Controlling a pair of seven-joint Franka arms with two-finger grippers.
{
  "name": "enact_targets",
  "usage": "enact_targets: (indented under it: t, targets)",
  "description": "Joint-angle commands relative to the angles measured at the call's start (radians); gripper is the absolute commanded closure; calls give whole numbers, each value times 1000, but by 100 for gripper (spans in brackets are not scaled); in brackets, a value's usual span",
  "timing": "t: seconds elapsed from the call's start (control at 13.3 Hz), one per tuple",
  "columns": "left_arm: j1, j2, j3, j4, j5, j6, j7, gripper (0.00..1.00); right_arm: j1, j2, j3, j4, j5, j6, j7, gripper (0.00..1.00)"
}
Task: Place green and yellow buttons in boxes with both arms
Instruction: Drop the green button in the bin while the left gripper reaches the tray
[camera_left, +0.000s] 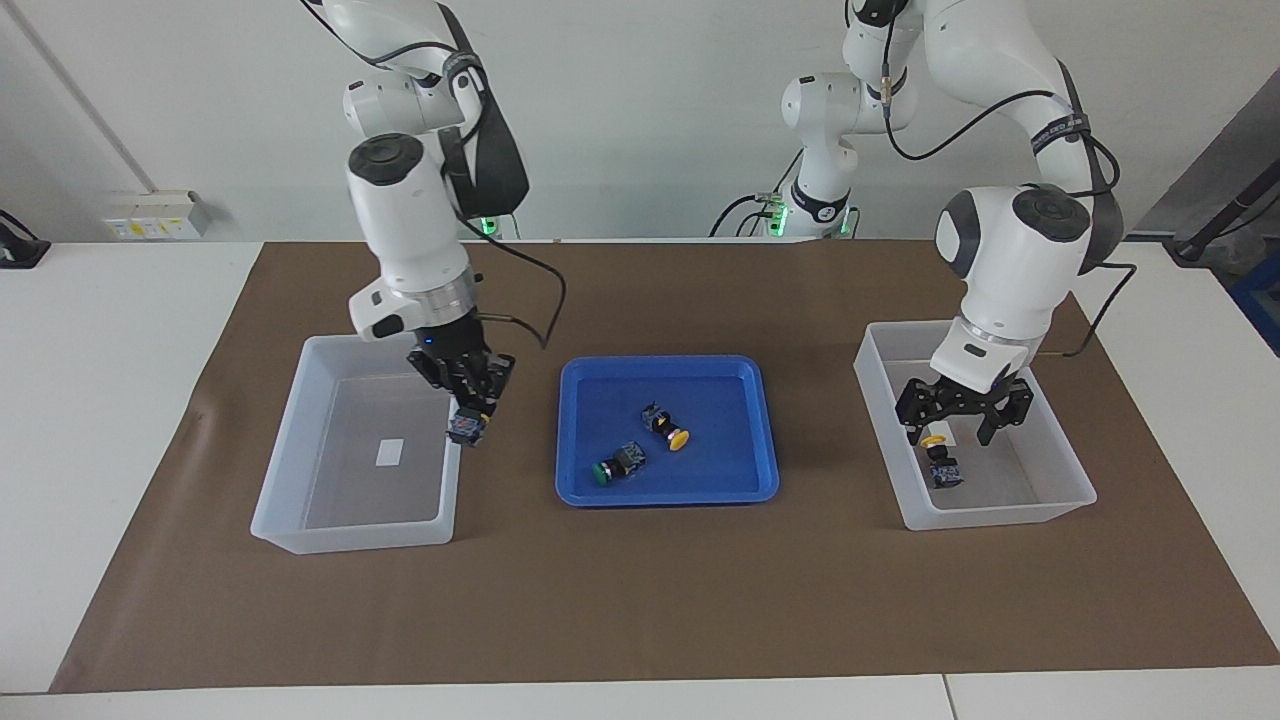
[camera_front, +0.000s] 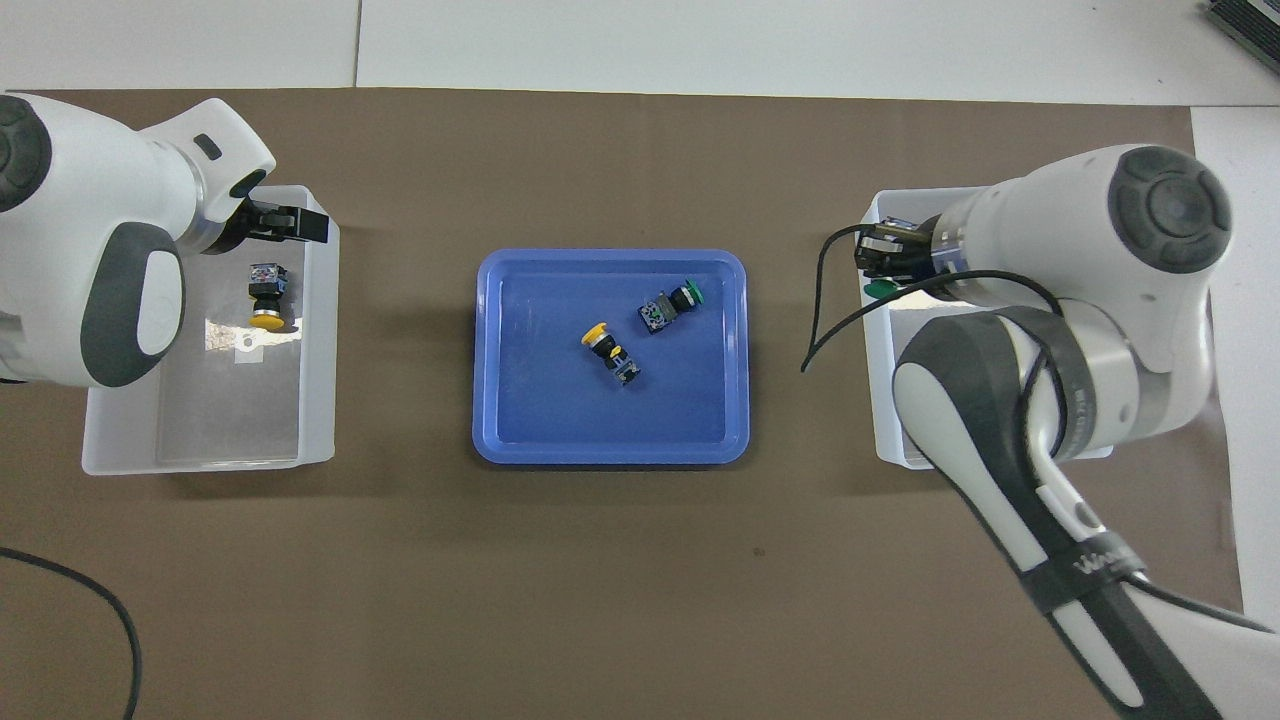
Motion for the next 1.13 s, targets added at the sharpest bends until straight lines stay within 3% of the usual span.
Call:
enact_targets:
  t: [0.0,0.23,0.6,0.83,0.9,0.98,1.05]
  targets:
    - [-101,0,14,46,-13,-42,-105,0,-110,-8,12,-51,17,-7,-209,100]
    - [-210,-3,14,33,-13,-30,-285,0,-196,15,12,-126,17,52,-370,100]
    - [-339,17,12,17,-13,24,-563,0,-216,98,14,-194,19,220,-381,99]
    - [-405,60,12,-8,-13,79,-744,0,-222,110,14,-209,19,240,-381,68]
    - [-423,75,12,-13,-13,90,-790,0,-224,112,14,-209,19,240,-381,46]
    - [-436,99,12,-17,-13,108,-840,0,-222,112,14,-208,19,238,-379,9]
    - [-445,119,12,-20,-13,128,-882,0,-222,110,14,-206,19,235,-381,0]
